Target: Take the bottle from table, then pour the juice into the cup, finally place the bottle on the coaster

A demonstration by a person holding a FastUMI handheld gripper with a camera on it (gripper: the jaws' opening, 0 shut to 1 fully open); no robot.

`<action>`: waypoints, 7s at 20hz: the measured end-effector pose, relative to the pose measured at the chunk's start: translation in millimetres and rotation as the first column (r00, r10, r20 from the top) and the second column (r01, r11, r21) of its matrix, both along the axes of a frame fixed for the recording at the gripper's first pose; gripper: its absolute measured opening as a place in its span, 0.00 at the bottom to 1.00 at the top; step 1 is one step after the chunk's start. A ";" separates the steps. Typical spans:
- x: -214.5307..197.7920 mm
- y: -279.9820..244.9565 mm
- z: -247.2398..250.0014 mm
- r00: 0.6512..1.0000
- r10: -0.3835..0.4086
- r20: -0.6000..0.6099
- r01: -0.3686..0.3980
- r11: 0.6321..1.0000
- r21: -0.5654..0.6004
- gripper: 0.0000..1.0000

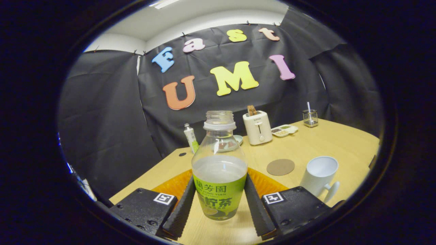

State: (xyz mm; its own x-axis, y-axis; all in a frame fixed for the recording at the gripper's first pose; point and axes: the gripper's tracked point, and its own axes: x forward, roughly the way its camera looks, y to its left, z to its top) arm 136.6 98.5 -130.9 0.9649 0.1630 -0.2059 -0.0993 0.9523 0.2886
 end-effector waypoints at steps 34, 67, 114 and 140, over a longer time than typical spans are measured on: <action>10.1 -55.7 68.1 0.999 0.034 -0.019 0.006 0.354 0.935 0.78; 16.1 -89.2 87.4 0.996 0.070 -0.046 0.051 -0.067 0.996 0.78; 16.5 -103.5 98.7 0.990 0.090 -0.110 0.136 -0.372 0.918 0.78; 12.0 -120.2 142.3 0.988 0.136 -0.075 0.132 -0.485 0.865 0.78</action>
